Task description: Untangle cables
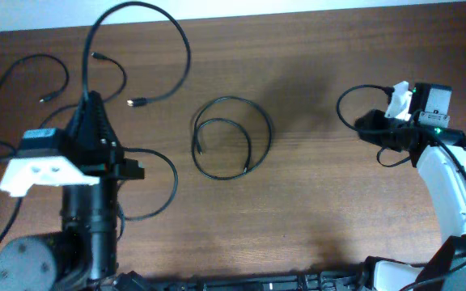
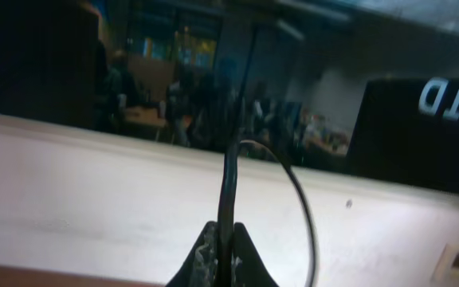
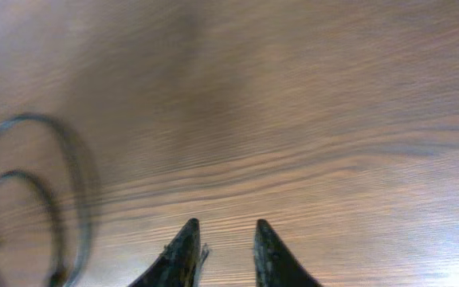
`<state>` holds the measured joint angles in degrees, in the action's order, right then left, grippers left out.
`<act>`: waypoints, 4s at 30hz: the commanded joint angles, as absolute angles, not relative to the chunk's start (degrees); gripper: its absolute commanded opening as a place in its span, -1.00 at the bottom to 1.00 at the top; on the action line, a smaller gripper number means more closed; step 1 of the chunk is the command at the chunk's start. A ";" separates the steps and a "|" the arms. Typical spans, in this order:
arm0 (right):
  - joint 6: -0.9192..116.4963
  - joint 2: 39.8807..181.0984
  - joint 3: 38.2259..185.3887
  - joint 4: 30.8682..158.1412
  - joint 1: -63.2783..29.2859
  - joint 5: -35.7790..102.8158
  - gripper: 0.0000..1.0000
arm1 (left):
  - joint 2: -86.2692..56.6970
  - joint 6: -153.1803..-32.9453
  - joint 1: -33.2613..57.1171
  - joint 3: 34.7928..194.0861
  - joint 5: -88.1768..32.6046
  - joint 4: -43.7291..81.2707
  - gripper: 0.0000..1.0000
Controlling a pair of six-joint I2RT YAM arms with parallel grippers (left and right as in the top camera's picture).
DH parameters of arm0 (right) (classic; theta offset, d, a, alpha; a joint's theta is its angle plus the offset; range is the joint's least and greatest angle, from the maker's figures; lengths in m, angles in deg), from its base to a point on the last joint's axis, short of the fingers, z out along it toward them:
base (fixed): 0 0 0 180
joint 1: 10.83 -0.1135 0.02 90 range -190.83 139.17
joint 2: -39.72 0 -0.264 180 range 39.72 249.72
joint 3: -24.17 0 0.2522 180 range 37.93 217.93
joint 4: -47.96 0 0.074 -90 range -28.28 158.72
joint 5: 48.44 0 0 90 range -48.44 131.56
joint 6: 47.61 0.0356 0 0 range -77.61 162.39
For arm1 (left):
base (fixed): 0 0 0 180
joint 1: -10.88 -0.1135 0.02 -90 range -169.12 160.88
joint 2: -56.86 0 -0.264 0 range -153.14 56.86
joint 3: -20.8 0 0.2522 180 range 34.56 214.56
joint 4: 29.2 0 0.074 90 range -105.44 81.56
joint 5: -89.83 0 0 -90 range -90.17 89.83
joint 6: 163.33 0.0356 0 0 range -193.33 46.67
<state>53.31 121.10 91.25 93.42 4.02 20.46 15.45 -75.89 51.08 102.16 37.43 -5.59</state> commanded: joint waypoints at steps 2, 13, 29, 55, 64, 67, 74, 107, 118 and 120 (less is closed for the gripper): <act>50.16 121.10 91.62 97.64 0.35 12.20 -0.06 | 10.23 -74.67 51.06 102.31 39.05 -3.40 -1.00; 50.16 121.10 91.60 104.85 -0.77 12.20 0.06 | 4.00 -111.32 4.64 101.50 55.23 30.08 -1.00; 50.36 121.10 91.60 107.91 -0.77 12.18 0.04 | -37.18 -127.74 -40.82 101.46 16.52 10.91 -1.00; 50.36 121.10 91.58 111.98 -0.75 12.20 0.49 | -28.22 -102.47 -17.59 101.46 13.37 5.14 0.82; 50.38 121.10 91.58 112.50 -0.77 12.15 0.49 | -53.16 -80.42 -29.39 101.46 8.61 -19.82 0.53; 52.54 121.10 91.58 112.42 -0.77 12.15 0.50 | -59.45 -73.88 -30.35 104.36 8.63 -22.27 0.64; 53.07 121.10 91.58 112.31 -0.77 12.18 0.50 | -65.29 -73.93 -32.65 107.34 5.44 -24.98 -0.51; 54.90 121.10 91.58 114.84 -0.75 10.73 0.99 | -44.52 -48.49 23.30 122.22 -6.13 30.91 0.98; 54.90 121.10 91.58 114.84 -0.75 10.73 0.99 | -64.39 -35.52 25.49 122.13 -12.16 29.27 0.59; 54.90 121.10 91.58 114.84 -0.75 10.73 0.99 | -65.59 -35.52 25.47 122.13 -15.59 29.23 0.33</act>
<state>55.27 121.32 91.29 114.86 -0.44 10.80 -63.84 -36.33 25.29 122.42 -11.33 29.36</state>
